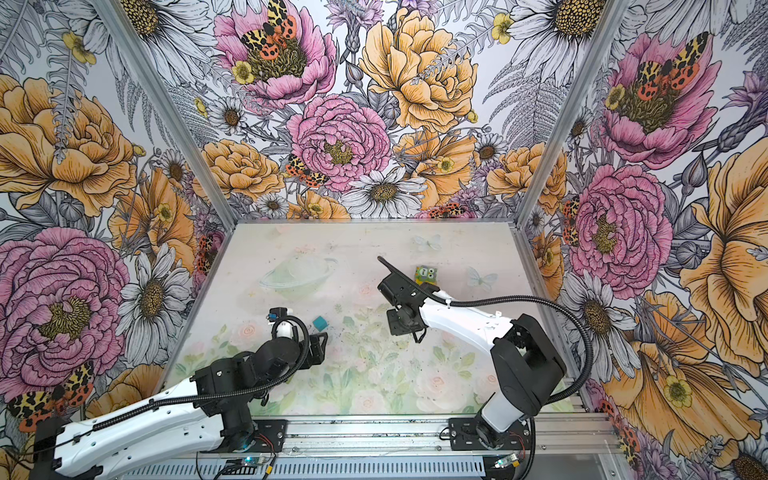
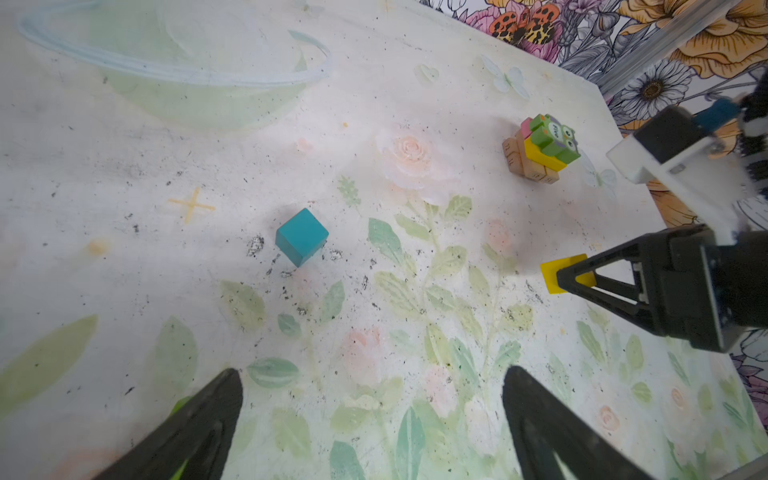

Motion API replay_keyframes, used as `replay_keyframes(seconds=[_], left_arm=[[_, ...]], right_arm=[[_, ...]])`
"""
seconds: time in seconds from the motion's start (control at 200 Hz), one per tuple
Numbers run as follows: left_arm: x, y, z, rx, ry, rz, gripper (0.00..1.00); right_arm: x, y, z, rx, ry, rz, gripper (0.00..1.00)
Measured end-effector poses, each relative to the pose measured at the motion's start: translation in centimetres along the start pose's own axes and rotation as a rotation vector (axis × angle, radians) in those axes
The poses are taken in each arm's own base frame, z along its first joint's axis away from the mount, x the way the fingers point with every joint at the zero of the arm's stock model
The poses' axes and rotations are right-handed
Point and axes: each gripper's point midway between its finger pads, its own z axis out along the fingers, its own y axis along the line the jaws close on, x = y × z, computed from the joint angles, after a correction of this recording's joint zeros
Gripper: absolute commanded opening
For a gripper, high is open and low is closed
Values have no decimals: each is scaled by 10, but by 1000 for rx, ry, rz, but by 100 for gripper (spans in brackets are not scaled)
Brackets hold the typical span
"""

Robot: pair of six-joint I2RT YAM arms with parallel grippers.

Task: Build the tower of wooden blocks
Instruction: 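Carry the yellow cube with the right gripper over the stack top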

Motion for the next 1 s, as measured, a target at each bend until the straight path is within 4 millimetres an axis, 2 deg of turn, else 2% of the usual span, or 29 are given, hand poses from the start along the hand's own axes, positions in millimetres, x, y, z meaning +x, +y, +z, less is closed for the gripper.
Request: replay_keyframes(seconds=[0.145,0.265,0.49,0.741,1.001], left_arm=[[-23,-10,8,0,-1,17,99],[-38,-21,22,8,10,43,99],[-45,-38,50,29,62,97,99],[-42,-40,71,46,111,108,99],[-52,-41,80,63,111,91,99]], right_arm=[[-38,-17,-15,14,-46,57,29],[-70,-30,-18,31,-71,92,29],[-114,-59,-11,66,-80,164,29],[-141,-87,3,101,-75,231,29],[-160,-88,13,102,-77,241,29]])
